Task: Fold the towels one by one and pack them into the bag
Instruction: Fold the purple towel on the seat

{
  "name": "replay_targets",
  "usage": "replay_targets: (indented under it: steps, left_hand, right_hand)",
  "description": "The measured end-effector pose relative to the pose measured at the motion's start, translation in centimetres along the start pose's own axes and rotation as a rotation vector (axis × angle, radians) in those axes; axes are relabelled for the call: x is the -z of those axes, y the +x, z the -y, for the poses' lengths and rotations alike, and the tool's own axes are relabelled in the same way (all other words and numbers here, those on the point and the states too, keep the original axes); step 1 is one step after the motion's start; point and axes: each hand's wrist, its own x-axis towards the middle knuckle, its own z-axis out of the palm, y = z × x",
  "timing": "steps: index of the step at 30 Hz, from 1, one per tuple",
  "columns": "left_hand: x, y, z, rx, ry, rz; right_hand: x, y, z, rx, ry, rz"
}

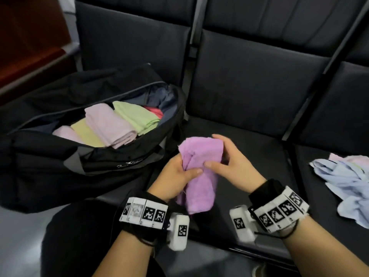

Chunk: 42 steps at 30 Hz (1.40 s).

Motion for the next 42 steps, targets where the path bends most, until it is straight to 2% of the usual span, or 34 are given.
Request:
replay_targets:
  steps: [2, 4, 7, 10, 15, 17, 22, 27, 33, 37, 42]
  left_hand:
    - [1.9, -0.1, -0.4, 0.002, -0.103, -0.053]
    - [3.8, -0.1, -0.6, 0.01, -0.167, -0.109]
    - [6.7, 0.1, -0.6, 0.012, -0.198, -0.247]
    - [10.1, 0.4, -0.6, 0.035, -0.24, -0.376]
    - [16.5, 1.6, -0.8, 0.142, -0.232, -0.542]
    - [19.3, 2.8, -1.0, 0.161, -0.231, -0.604]
    - [26.2, 6.7, -1.0, 0.189, -0.257, -0.775]
    - [30.2, 7.2, 1.4, 0.295, -0.193, -0.947]
    - [30.9, 6.9, 5.1, 0.387, -0.086, -0.981]
    - [30.8, 6.8, 5.4, 0.408, -0.051, -0.932]
    - [29.4, 5.6, 3.4, 0.455, 0.063, -0.888]
  right_hand:
    - [-1.7, 1.3, -0.4, -0.1, 0.087, 0.129]
    - [-3.6, 2.7, -0.1, -0.11, 0.114, 0.218]
    - [-6.3, 5.6, 1.5, -0.075, 0.141, 0.23]
    - [-8.9, 8.7, 2.8, -0.106, 0.165, 0.235]
    - [-13.8, 12.7, 4.6, -0.186, 0.357, 0.391]
    - [-15.7, 14.3, 5.0, -0.159, 0.355, 0.39]
    - [-19.8, 19.7, 6.6, -0.091, 0.274, 0.272]
    - [-24.9, 23.5, 6.8, 0.001, 0.097, 0.336]
    - [-27.1, 24.6, 4.7, 0.067, -0.211, 0.487]
    - [-27.5, 25.0, 3.9, 0.086, -0.465, 0.641]
    - [-27.9, 24.2, 4.2, 0.06, -0.67, 0.63]
